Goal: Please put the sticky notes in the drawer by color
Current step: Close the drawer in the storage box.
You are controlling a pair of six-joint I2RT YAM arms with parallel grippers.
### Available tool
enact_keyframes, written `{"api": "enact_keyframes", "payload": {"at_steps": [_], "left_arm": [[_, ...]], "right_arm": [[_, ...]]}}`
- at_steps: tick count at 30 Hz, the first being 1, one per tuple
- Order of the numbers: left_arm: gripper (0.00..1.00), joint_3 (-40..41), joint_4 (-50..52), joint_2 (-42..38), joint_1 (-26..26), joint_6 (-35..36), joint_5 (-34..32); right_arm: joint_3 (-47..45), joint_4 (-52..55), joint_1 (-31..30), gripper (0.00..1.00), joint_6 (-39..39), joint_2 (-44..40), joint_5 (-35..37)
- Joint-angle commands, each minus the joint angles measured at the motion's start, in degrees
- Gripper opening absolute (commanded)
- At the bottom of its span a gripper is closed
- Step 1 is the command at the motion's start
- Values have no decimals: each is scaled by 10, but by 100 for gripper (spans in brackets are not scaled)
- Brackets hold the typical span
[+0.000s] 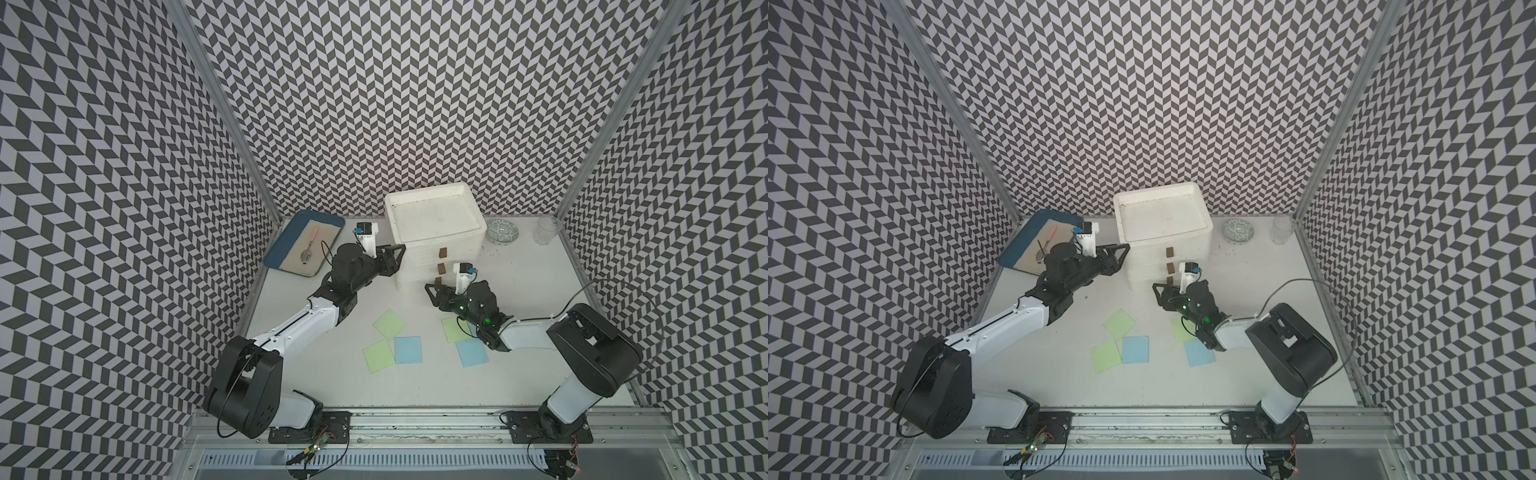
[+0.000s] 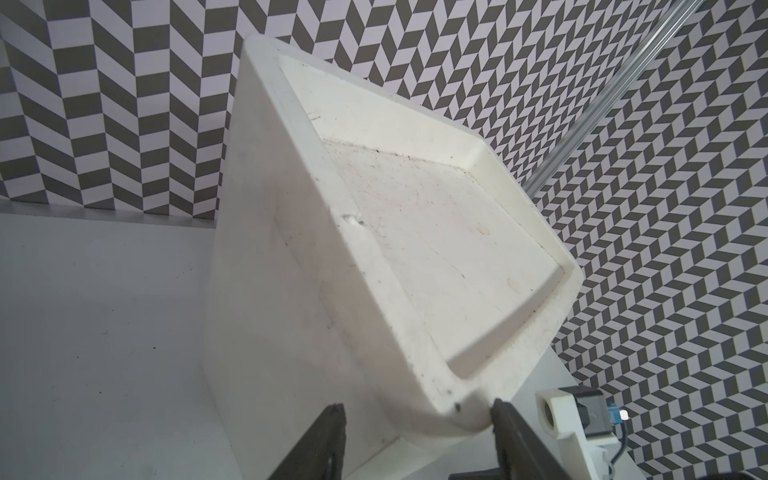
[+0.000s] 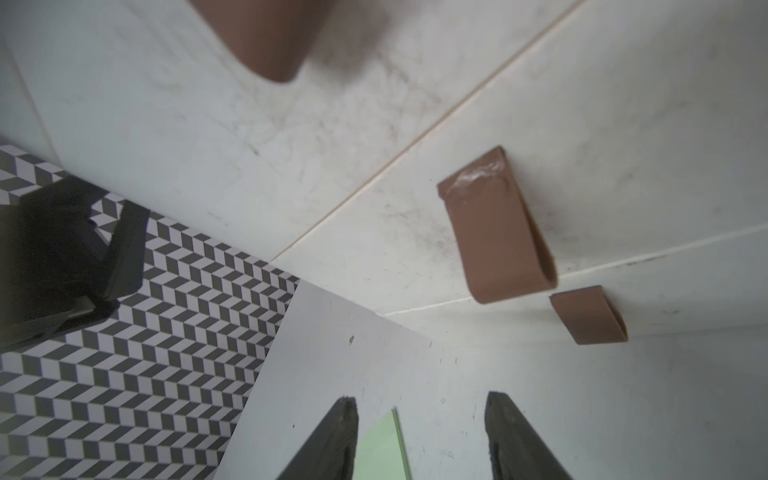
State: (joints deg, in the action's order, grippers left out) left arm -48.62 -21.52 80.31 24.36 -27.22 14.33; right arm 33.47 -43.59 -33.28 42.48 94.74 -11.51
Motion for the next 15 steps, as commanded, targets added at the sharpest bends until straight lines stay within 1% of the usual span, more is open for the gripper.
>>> {"api": "enact_keyframes", "payload": {"at_steps": [1, 4, 8, 13, 15], "left_arm": [[59, 31, 57, 16, 1, 29, 3], [59, 49, 44, 9, -1, 29, -2], [59, 53, 42, 4, -2, 24, 2], [59, 56, 40, 8, -1, 22, 5], [59, 57, 38, 10, -1, 21, 7]], "right_arm": [[16, 50, 44, 53, 8, -25, -153], [3, 9, 87, 52, 52, -37, -200], [24, -2, 105, 52, 80, -26, -227], [25, -75, 106, 50, 137, 5, -206], [16, -145, 106, 49, 180, 31, -198]]}}
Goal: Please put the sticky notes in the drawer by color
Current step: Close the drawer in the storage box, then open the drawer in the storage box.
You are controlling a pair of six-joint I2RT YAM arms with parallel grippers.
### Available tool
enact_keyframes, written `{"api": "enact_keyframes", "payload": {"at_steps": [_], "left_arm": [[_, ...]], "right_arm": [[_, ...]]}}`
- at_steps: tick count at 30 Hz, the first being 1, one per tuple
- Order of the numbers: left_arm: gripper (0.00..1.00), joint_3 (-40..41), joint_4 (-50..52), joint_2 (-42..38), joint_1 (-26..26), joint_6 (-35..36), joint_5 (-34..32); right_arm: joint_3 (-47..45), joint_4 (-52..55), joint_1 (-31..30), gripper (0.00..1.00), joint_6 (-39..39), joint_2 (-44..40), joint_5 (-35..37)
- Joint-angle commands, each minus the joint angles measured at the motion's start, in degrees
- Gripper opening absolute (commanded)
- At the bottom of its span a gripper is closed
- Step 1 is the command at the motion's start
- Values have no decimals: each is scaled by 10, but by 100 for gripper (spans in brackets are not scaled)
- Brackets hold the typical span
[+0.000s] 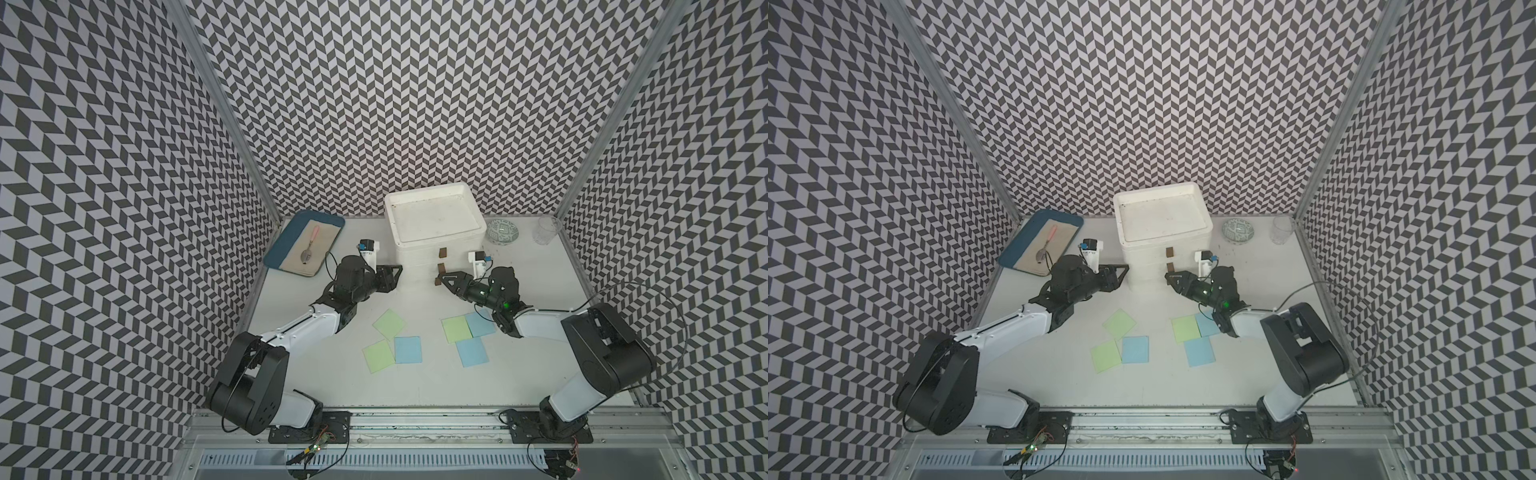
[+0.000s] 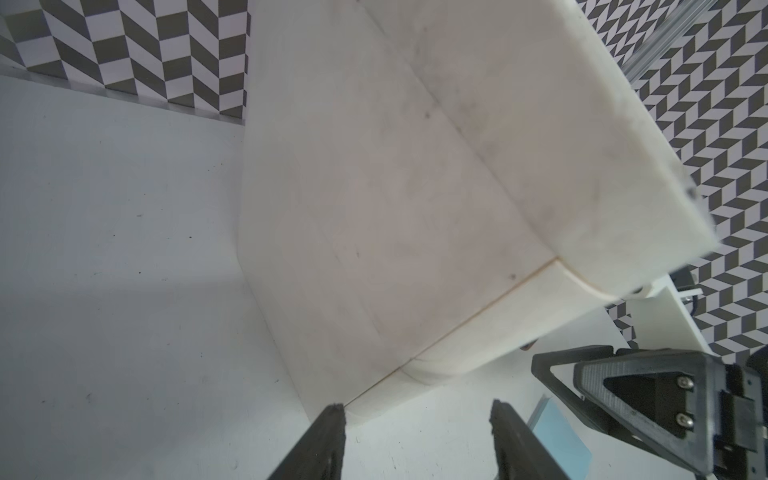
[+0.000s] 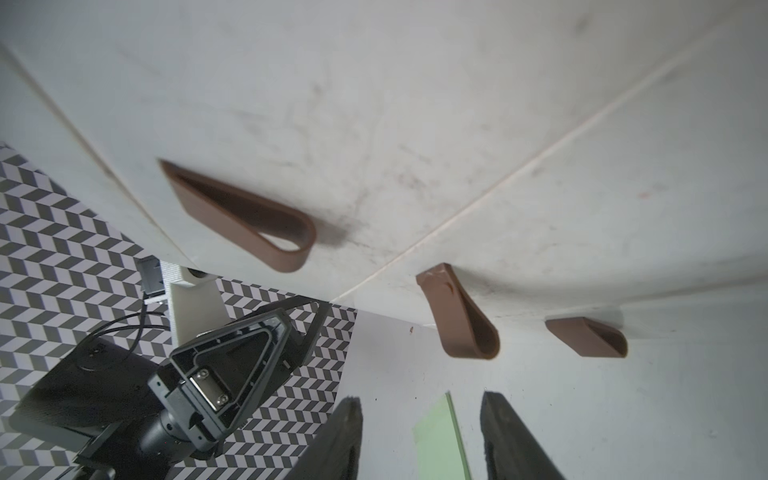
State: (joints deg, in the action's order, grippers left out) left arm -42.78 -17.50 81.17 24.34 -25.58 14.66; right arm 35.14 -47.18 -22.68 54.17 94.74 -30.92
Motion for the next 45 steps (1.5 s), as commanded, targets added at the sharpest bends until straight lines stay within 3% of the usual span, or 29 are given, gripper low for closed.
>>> {"api": "enact_keyframes", "payload": {"at_steps": [1, 7, 22, 28, 30, 37, 45], "left_arm": [[59, -1, -4, 1, -2, 4, 4], [59, 0, -3, 1, -1, 6, 1], [59, 13, -13, -21, -1, 1, 5], [59, 16, -12, -22, -2, 3, 2], [59, 17, -13, -23, -1, 3, 0], [59, 31, -25, -50, -1, 3, -1], [59, 45, -41, -66, 0, 0, 0]], "right_arm": [[-2, -139, 0, 48, 78, 44, -1], [8, -236, 0, 45, 137, 110, 11], [5, -181, 0, 35, 84, 68, 69], [5, -190, 0, 16, 87, 76, 62], [1, -183, 0, 14, 82, 69, 58], [-55, -128, -1, 13, 49, 1, 42], [-126, 26, -33, 13, 5, -165, 53]]}}
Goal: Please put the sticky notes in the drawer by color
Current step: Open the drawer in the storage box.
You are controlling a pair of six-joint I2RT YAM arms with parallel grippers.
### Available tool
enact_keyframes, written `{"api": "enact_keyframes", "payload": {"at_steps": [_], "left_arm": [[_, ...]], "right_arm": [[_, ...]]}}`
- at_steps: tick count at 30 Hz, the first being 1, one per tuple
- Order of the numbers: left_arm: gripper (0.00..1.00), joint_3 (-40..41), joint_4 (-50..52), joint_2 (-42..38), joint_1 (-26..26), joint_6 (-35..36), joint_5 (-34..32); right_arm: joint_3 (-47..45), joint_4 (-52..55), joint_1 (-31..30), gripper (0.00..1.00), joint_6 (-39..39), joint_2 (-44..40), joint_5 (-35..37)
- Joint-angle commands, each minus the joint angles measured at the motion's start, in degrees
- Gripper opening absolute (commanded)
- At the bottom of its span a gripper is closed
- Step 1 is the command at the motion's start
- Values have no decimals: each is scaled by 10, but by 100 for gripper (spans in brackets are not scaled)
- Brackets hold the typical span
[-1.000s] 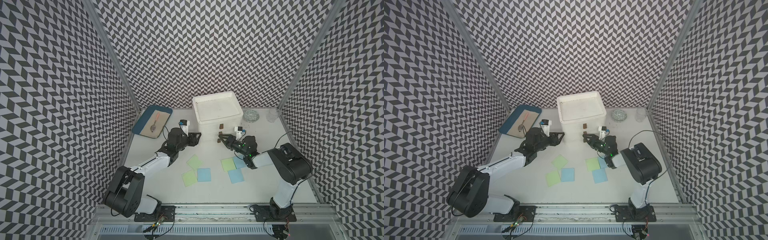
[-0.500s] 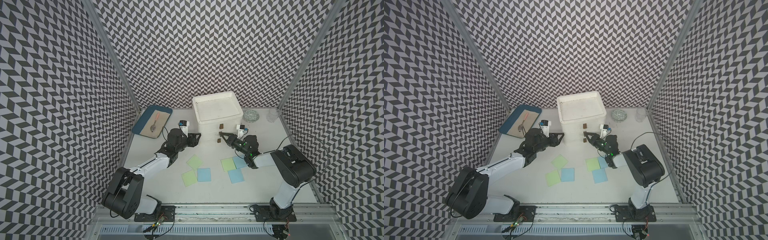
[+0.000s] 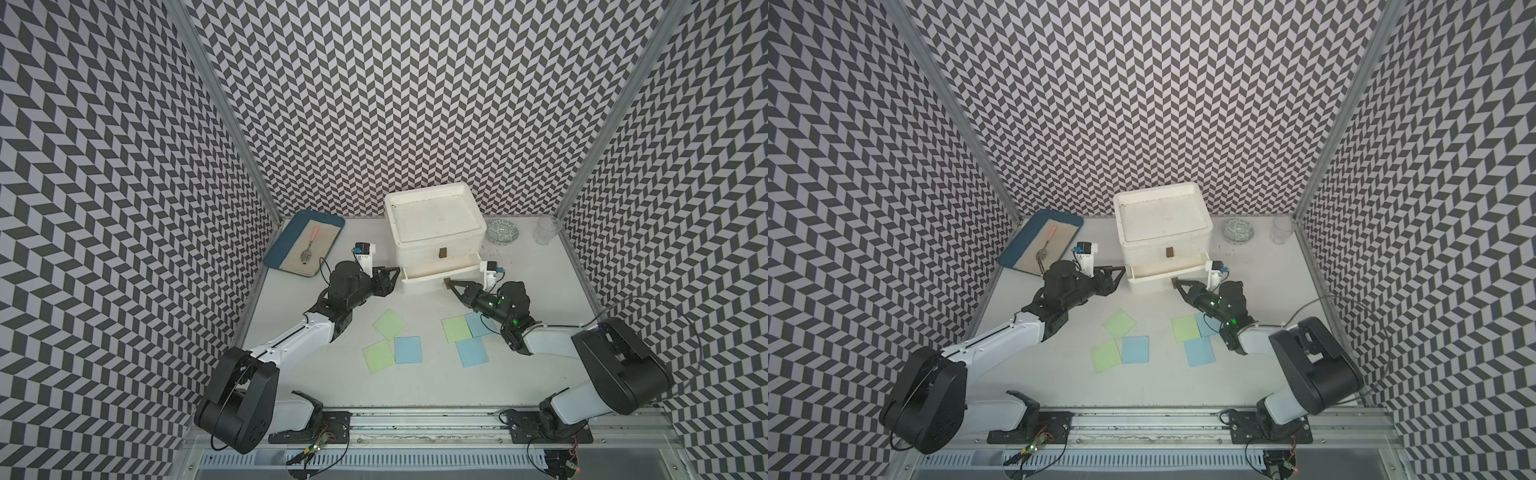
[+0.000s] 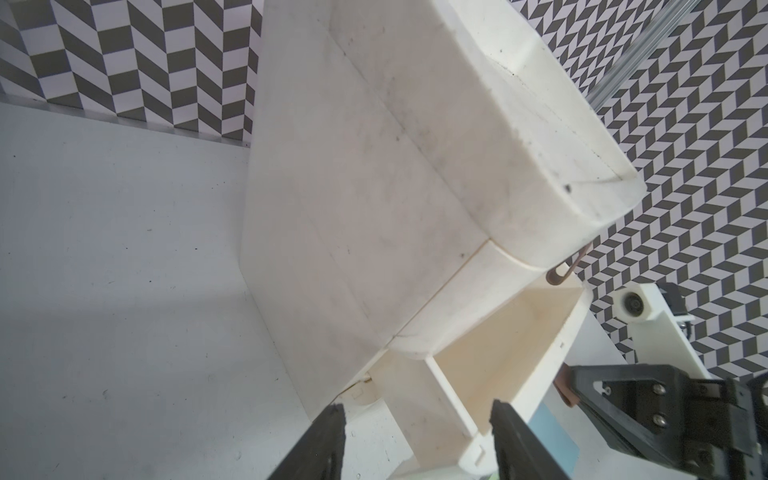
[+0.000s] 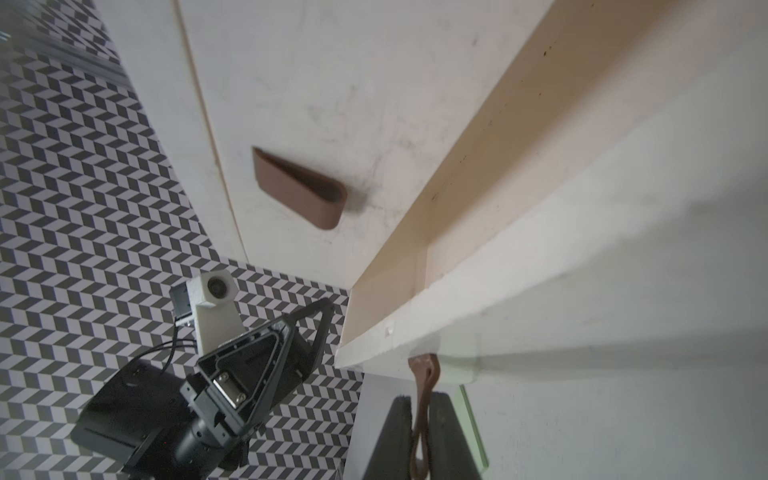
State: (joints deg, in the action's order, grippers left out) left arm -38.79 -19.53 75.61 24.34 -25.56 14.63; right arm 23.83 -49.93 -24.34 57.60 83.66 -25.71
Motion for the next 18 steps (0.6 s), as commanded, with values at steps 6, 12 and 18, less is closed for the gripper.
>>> {"api": "enact_keyframes", "payload": {"at_steps": [6, 12, 18], "left_arm": [[59, 5, -21, -9, 0, -1, 2], [59, 6, -24, -11, 1, -1, 3], [59, 9, -24, -17, 1, 0, 0]], "right_arm": [[-22, 221, -42, 13, -74, -197, 36], [-43, 231, -46, 14, -59, -222, 20], [-49, 253, -59, 14, -58, -243, 32]]}}
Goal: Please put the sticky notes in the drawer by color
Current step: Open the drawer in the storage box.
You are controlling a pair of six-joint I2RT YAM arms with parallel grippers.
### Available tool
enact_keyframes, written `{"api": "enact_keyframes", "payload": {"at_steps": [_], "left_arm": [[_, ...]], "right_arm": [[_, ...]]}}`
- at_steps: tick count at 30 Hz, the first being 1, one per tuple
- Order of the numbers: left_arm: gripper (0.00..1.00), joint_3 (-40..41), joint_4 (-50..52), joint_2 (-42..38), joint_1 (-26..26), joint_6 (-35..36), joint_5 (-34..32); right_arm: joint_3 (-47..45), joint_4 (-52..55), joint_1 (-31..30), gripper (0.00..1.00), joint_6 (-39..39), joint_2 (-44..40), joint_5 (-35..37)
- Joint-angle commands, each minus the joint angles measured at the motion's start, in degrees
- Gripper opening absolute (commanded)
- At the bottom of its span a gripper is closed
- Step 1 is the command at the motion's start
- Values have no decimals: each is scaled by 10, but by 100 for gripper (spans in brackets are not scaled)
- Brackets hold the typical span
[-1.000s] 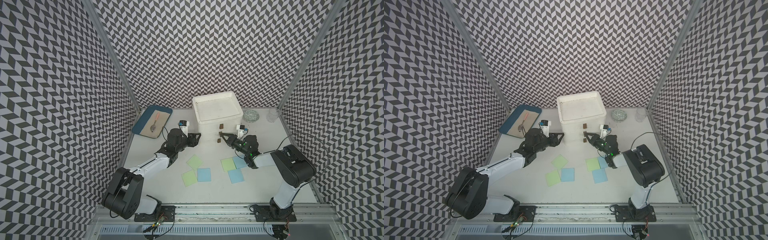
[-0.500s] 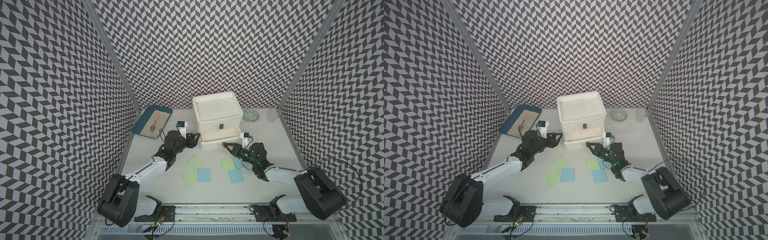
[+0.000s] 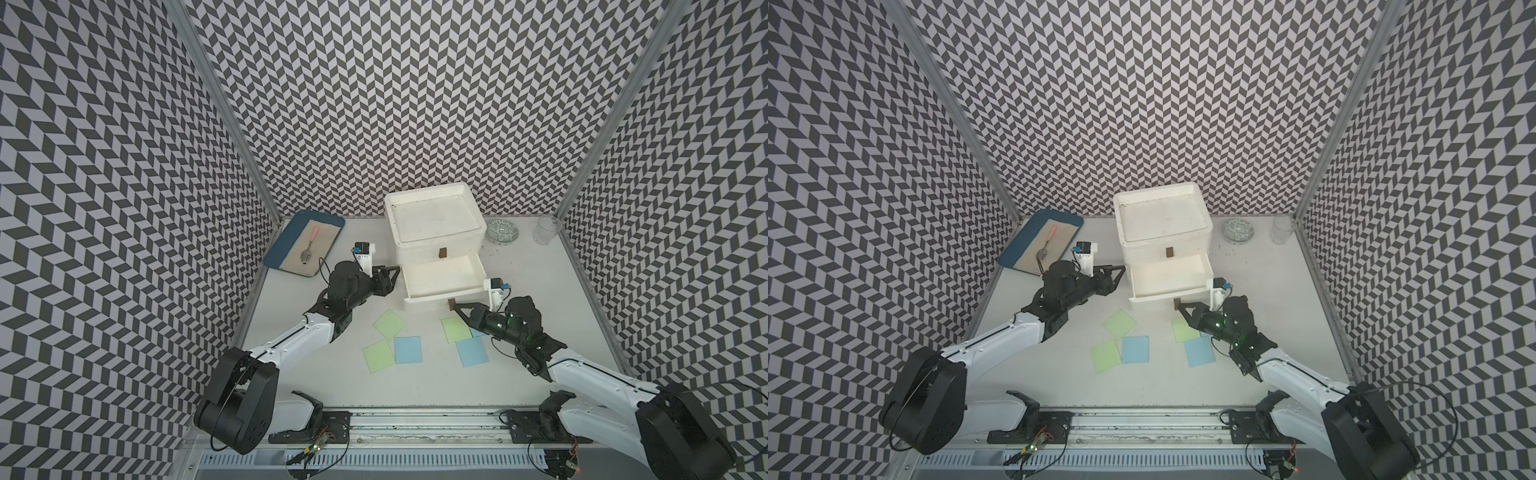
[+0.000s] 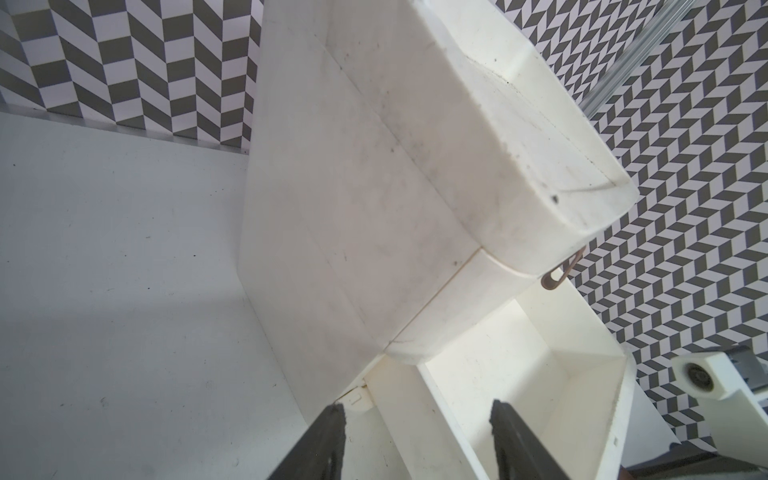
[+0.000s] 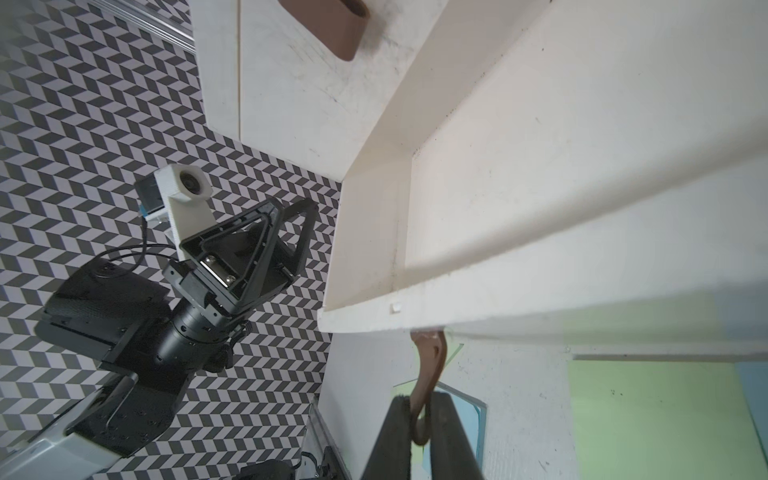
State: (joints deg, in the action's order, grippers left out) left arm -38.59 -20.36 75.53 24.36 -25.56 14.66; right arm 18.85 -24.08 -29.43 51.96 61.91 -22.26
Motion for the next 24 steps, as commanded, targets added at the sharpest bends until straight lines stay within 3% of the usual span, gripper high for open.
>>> {"api": "enact_keyframes", "payload": {"at_steps": [1, 7, 10, 14, 18, 21, 23, 24], "left_arm": [[59, 7, -15, -17, 2, -1, -1], [59, 7, -16, -16, 3, 0, 1], [59, 6, -17, -13, 5, -1, 2], [59, 7, -16, -17, 6, 0, 1], [59, 10, -18, -16, 6, -5, -4], [59, 11, -24, -10, 5, -8, -2], [59, 11, -27, -6, 5, -10, 0], [59, 12, -27, -4, 6, -11, 1]], "right_arm": [[1, 6, -10, 14, -3, -36, 3], [-7, 51, -11, 18, -13, -72, 15], [5, 84, -11, 33, -28, -87, 28], [61, 213, -11, 51, -109, -112, 88], [115, 372, -12, 59, -184, -92, 125], [102, 438, -27, 70, -191, -80, 161], [79, 427, -52, 82, -170, -69, 159], [77, 428, -72, 97, -154, -56, 166]]}}
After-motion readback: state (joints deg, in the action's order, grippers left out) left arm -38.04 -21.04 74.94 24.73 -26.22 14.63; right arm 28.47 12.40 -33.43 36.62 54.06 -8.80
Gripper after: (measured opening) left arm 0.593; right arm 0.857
